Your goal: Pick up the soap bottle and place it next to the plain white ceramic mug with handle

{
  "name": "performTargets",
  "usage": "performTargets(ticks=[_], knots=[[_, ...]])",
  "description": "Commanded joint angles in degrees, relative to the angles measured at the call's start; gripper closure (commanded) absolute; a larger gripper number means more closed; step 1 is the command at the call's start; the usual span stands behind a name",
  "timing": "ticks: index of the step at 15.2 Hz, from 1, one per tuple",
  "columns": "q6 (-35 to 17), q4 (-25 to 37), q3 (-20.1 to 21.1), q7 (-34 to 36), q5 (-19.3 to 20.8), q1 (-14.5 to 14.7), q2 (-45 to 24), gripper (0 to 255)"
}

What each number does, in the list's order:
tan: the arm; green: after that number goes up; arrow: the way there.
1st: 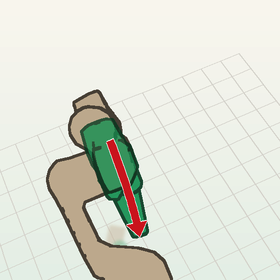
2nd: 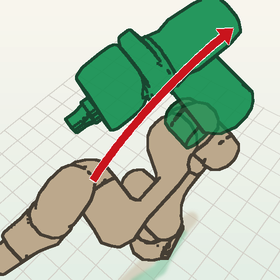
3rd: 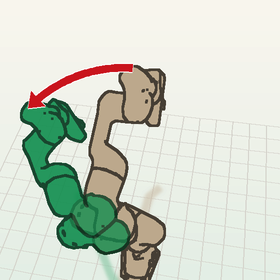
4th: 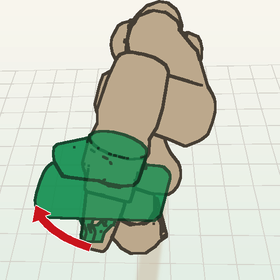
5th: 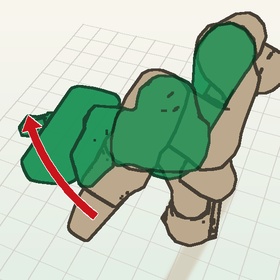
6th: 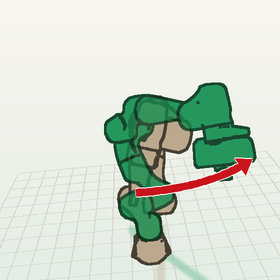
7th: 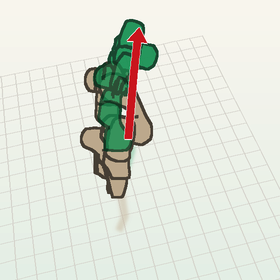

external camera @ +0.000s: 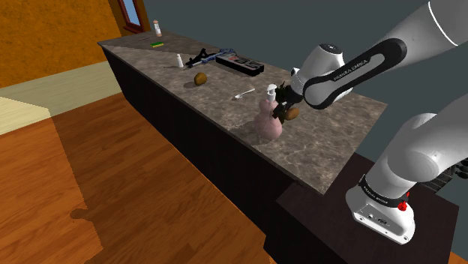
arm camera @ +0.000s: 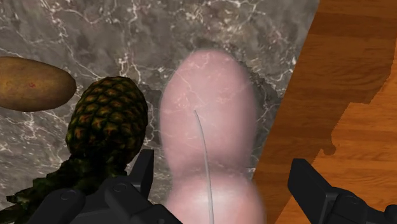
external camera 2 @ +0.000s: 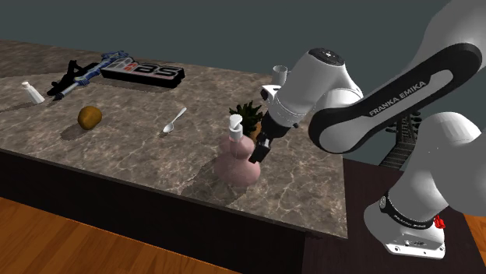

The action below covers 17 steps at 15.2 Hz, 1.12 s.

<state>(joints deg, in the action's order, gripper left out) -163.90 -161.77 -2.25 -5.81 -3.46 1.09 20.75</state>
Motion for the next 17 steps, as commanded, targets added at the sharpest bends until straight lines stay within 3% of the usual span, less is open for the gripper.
performTargets(ticks=[1,10,11,17], knots=[[-2.21,0.29,-0.25,-0.28,-0.37,0.39,-2.44,0],[-3.8,0.54,-0.48,-0.54,-0.72,0.73,-4.28,0],[-3.8,0.54,-0.48,-0.54,-0.72,0.73,-4.28,255],[-3.82,0.53,-0.47,-0.53,-0.72,0.73,-4.29,255]])
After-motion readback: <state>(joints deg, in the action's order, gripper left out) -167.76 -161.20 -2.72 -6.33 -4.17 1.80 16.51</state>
